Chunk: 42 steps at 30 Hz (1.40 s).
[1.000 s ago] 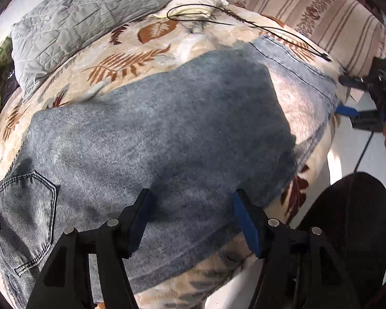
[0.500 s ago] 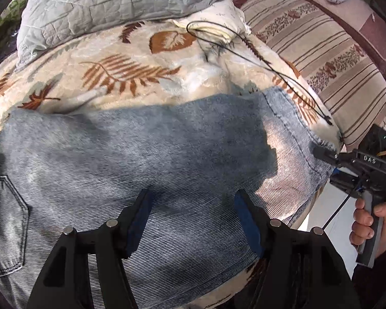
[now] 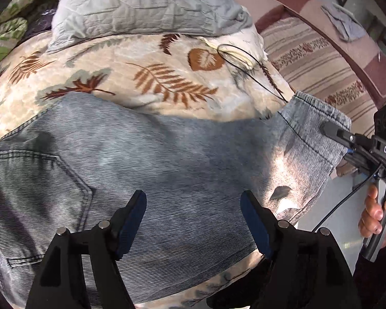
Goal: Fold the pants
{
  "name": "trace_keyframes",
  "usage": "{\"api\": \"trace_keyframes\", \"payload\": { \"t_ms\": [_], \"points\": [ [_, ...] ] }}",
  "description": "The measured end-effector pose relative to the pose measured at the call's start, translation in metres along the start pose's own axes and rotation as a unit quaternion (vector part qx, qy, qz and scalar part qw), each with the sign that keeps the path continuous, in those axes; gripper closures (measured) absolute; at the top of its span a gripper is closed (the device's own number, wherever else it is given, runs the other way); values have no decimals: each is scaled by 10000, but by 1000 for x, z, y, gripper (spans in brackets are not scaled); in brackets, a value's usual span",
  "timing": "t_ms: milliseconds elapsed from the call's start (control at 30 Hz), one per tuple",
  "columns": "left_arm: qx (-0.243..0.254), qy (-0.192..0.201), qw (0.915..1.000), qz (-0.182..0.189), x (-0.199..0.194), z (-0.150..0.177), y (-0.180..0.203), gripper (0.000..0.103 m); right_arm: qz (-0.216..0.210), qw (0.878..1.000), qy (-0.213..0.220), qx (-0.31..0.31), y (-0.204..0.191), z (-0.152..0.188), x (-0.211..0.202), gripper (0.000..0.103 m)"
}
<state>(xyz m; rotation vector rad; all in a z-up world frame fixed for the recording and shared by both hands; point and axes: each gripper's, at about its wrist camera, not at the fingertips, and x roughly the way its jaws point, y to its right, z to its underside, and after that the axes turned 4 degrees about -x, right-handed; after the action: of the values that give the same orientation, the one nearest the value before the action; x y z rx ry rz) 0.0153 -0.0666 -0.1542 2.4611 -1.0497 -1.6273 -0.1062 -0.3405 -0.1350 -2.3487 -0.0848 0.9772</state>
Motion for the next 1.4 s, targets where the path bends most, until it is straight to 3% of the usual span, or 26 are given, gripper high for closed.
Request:
{"api": "trace_keyframes", "payload": {
  "t_ms": [167,367,467,567,633,733,800,867,933,1000,1067,1100,1133,1300,1400],
  "points": [
    [-374,484,9979,-214,-46,-1,-46,27,-385,9970,-480,-462,-61,10,46,84],
    [-551,866,9934,-511,-75,3,-81,27,-830,9838,-1492,-545,-102,60,121,81],
    [-555,778,9940,-528,-72,6,-88,27,-424,9784,-1851,-817,-112,88,150,76],
    [-463,666,9957,-452,-64,10,-83,27,-642,9766,-1778,-1031,-113,89,140,67],
    [-347,636,9966,-384,-60,11,-74,27,-1069,9716,-1878,-960,-108,84,127,44],
    [-170,609,9975,-322,-53,10,-57,27,-1599,9632,-1911,-1010,-100,78,102,43],
    [29,566,9979,-301,-44,11,-42,27,-1830,9639,-1706,-910,-87,69,80,43],
    [261,526,9976,-364,-30,11,-26,27,-1674,9748,-1236,-801,-69,56,56,44],
    [429,412,9971,-485,-12,13,-12,27,-1089,9877,-834,-758,-54,40,43,44],
    [509,231,9966,-599,9,16,-2,27,-718,9930,-710,-617,-42,27,46,44],
    [481,-47,9956,-807,30,22,2,27,-672,9947,-615,-473,-36,17,61,52],
    [393,-208,9947,-932,39,25,1,26,-621,9953,-626,-390,-34,14,71,58],
    [413,-57,9944,-971,39,29,2,22,-584,9956,-670,-283,-31,11,84,61],
    [711,41,9899,-1229,48,43,12,2,-221,9939,-1076,-45,-18,6,142,63],
    [752,94,9886,-1304,49,46,13,0,-379,9937,-1031,207,-1,9,151,72]
  ]
}}
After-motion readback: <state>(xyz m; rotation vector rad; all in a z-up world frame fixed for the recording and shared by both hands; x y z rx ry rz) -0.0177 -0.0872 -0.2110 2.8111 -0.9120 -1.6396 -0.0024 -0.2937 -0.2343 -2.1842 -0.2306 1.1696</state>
